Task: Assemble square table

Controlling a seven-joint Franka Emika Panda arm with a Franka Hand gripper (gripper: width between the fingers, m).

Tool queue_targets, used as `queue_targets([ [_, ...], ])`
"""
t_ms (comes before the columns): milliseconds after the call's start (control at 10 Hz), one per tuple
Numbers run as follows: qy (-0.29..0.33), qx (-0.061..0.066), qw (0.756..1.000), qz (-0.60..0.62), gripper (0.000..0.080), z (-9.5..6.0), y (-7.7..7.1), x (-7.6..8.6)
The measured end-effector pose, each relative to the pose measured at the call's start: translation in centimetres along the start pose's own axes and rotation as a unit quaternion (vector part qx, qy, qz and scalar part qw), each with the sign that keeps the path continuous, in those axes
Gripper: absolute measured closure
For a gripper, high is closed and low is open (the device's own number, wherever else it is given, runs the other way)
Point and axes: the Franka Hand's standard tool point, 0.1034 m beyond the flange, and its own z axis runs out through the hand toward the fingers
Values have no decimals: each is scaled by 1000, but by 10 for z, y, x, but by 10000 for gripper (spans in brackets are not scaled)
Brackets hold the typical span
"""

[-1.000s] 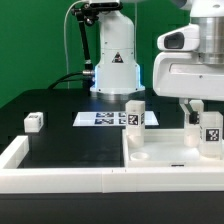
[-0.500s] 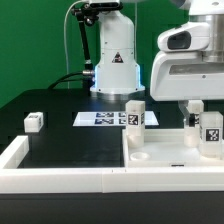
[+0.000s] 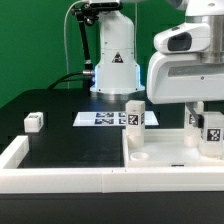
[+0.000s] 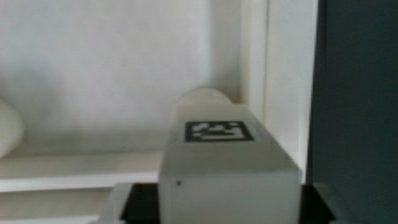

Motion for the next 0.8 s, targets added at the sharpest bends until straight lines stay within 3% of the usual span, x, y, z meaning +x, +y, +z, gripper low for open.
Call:
queue_targets([
  [300,0,0,1000,20,509,0,0,0],
  [600,-1,3,992,122,509,1,0,0],
  [800,-5,18,967,255,509,1,2,0],
])
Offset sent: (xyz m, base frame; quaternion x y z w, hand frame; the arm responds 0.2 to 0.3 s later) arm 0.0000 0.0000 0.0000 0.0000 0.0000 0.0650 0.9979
